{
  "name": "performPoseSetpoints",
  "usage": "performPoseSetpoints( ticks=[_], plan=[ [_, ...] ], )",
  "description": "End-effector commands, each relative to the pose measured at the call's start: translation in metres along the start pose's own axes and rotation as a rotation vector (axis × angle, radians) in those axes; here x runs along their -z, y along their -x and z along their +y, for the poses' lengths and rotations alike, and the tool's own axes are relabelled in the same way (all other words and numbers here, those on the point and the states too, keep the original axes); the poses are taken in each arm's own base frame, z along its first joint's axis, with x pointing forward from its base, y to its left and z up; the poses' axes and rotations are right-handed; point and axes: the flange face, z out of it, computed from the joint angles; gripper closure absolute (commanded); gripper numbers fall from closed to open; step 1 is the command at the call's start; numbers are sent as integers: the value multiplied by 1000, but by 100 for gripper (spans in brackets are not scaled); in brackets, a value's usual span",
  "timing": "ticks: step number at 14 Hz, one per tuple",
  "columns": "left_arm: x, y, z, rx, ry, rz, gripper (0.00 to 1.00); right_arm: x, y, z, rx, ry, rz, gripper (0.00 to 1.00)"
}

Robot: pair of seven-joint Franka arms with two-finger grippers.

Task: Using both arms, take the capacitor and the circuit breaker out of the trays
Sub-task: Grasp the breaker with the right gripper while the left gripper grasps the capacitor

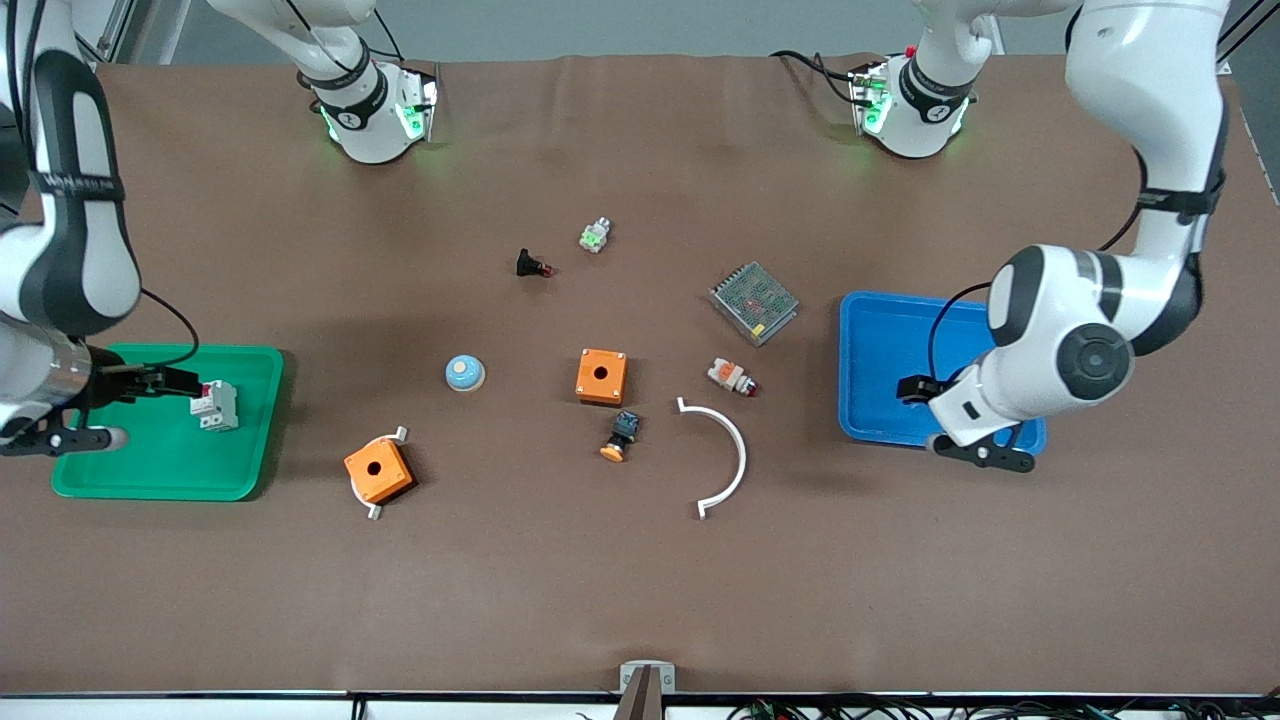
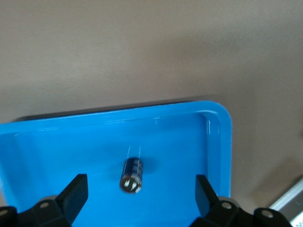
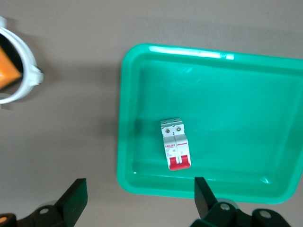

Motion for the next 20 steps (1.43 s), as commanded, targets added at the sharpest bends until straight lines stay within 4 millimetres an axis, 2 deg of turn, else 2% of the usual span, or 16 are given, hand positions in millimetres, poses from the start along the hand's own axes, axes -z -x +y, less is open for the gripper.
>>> performPoseSetpoints(
  ticks=[1,5,8,10,11,13,16,17,18,20],
  plan=[
    [-33,13,-2,-46,-43,9,0,-29,-7,18,18,2,-25,1],
    [-58,26,-6,-43,-45,-21,0,-84,-9,43,99,-18,-65,6],
    [-72,34,-6,-52,-48,-19,2,-110,-6,51,104,-34,-98,9],
    [-81,39,-10,-72,-70,-20,9,-120,-8,50,107,-34,-105,14],
    [-81,40,-10,-73,-71,-21,15,-123,-9,52,106,-31,-99,18],
    [-81,39,-9,-67,-72,-21,33,-130,-10,52,109,-31,-101,28],
    [-81,40,-9,-62,-72,-28,70,-127,-14,49,129,-24,-92,62],
    [-80,40,-9,-62,-72,-28,81,-125,-15,45,148,-25,-93,79],
    [-78,40,-9,-63,-73,-25,88,-122,-16,41,156,-26,-95,90],
    [-68,34,-9,-68,-76,-3,99,-102,-21,33,168,-14,-69,94]
  ],
)
